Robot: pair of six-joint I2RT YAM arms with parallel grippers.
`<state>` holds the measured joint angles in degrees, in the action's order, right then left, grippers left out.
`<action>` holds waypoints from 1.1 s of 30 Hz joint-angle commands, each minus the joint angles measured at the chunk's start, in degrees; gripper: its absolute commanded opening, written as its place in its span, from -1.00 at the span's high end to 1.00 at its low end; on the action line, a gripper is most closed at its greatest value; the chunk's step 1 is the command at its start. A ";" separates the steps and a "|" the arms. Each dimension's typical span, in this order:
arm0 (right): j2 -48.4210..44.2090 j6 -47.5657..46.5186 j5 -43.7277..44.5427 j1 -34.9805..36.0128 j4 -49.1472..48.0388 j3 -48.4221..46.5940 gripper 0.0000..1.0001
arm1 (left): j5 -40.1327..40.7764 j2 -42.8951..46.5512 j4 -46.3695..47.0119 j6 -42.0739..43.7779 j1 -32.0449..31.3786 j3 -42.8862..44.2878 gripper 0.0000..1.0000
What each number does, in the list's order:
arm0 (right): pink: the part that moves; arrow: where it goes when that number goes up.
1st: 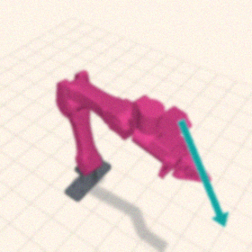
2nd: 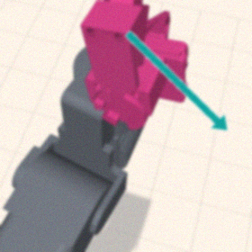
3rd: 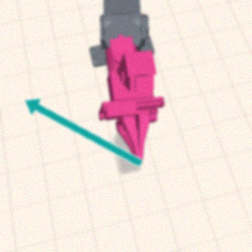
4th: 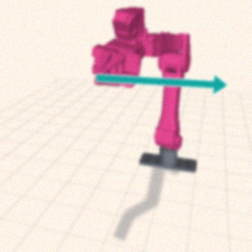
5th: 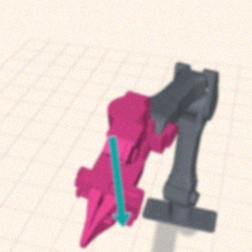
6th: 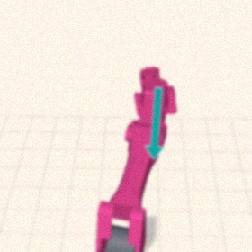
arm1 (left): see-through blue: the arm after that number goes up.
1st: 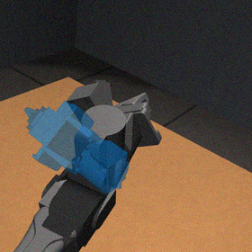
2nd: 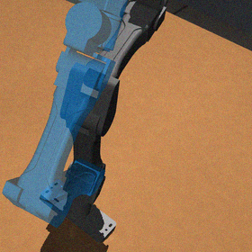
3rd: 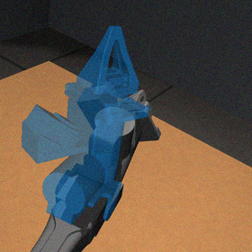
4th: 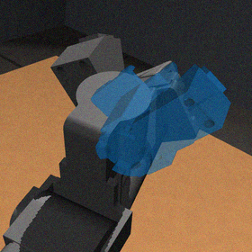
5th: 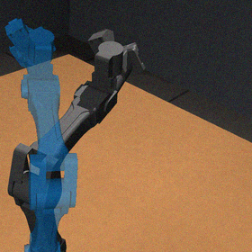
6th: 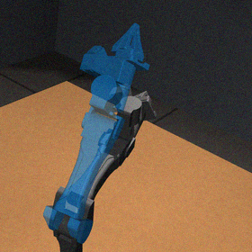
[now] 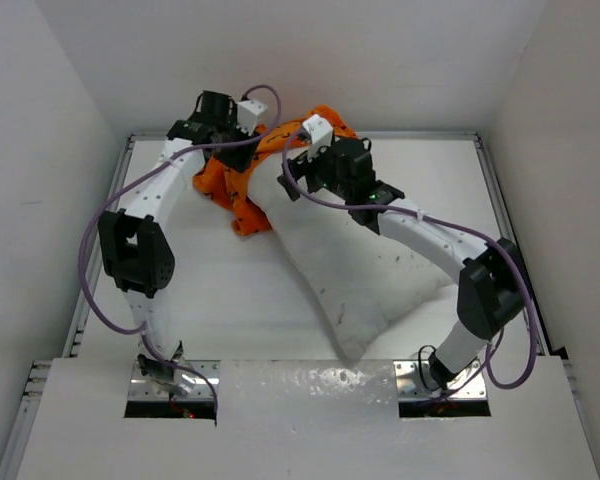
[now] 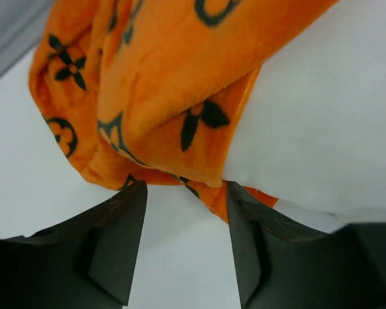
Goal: Put the pillow into the pillowcase
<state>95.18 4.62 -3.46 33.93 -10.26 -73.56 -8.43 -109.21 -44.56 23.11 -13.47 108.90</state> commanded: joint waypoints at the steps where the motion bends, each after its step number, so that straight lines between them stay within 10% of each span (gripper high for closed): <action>1: 1.94 -0.84 -2.69 0.43 -0.03 -0.70 -0.85 | 4.72 -0.65 7.53 0.44 -0.41 -2.90 -0.02; 13: 5.54 -2.42 2.67 1.31 4.63 -0.09 -0.89 | -1.51 -3.29 12.29 -1.58 -0.76 -7.91 -0.04; 18: 9.67 -6.19 3.29 2.28 9.63 -5.18 -0.98 | -3.87 -5.57 14.24 -5.71 -1.11 -6.61 0.26; 21: 13.01 -7.08 5.65 2.63 10.87 -7.65 -0.98 | -5.19 -6.02 13.01 -7.20 -1.12 -2.93 0.95; 27: 22.22 -7.96 4.71 2.63 10.70 -12.65 -0.98 | -11.86 -5.93 3.09 -6.85 -0.94 9.82 1.00; 29: 25.04 -8.31 3.73 2.54 12.45 -17.63 -0.58 | -15.64 -5.58 -0.43 -6.77 -1.03 12.02 1.00; 30: 27.67 -6.75 3.73 2.45 14.37 -19.85 0.64 | -18.79 -5.23 -2.45 -6.59 -1.03 13.69 1.00; 31: 28.65 -5.17 3.73 2.11 14.74 -21.78 1.00 | -20.13 -5.23 -3.51 -6.50 -1.11 14.31 1.00; 33: 29.54 1.07 3.03 1.05 11.95 -25.22 1.00 | -23.47 -4.96 -6.57 -4.84 -1.29 16.07 1.00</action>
<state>121.91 -0.97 3.01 35.46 2.02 -94.50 -21.34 -117.12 -46.72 17.72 -13.89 121.16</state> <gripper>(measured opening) 0.049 0.009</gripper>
